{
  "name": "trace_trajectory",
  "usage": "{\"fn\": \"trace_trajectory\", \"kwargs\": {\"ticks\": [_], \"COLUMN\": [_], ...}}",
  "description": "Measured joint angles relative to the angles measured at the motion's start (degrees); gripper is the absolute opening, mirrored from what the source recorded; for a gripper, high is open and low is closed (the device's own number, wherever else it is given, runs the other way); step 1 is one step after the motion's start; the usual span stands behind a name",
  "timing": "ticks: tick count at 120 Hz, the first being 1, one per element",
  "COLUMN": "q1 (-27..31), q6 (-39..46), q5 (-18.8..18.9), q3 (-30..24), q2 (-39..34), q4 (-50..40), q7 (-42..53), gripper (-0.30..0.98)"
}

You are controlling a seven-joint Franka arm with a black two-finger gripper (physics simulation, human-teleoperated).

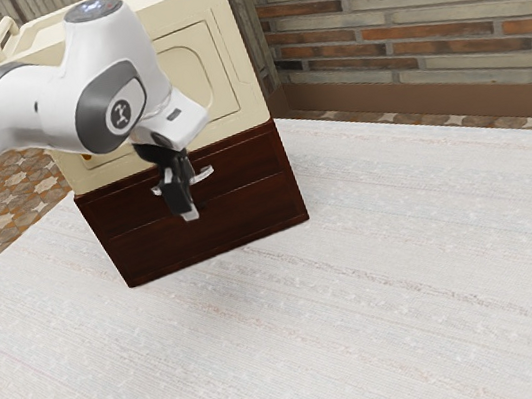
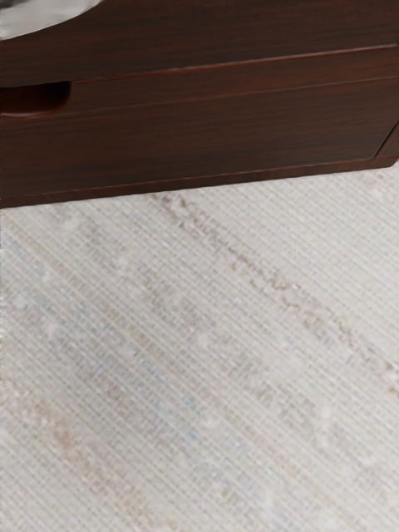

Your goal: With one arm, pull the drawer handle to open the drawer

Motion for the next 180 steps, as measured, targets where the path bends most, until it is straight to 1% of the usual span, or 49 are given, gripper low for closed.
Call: {"fn": "trace_trajectory", "kwargs": {"ticks": [11, 25, 54, 74, 88, 102, 146, 180], "q1": [0.0, 0.0, -0.5, -0.7, -0.8, -0.7, -0.3, -0.3], "q6": [1.5, 3.5, 7.4, 8.6, 9.0, 9.7, 10.3, 10.1], "q5": [0.8, 1.9, 5.7, 7.8, 8.5, 8.9, 8.1, 5.9], "q3": [0.2, 0.3, 0.4, 0.4, 0.4, 0.4, 0.7, 0.7], "q2": [0.0, 0.1, 0.0, 0.1, 0.1, 0.1, -0.1, -0.9], "q4": [-0.7, -1.6, -3.4, -4.0, -4.3, -5.2, -6.1, -7.3], "q7": [0.9, 1.8, 3.1, 3.5, 3.7, 3.8, 3.2, 1.9], "gripper": [0.68, 0.64, 0.55, 0.53, 0.53, 0.58, 0.52, 0.54]}}
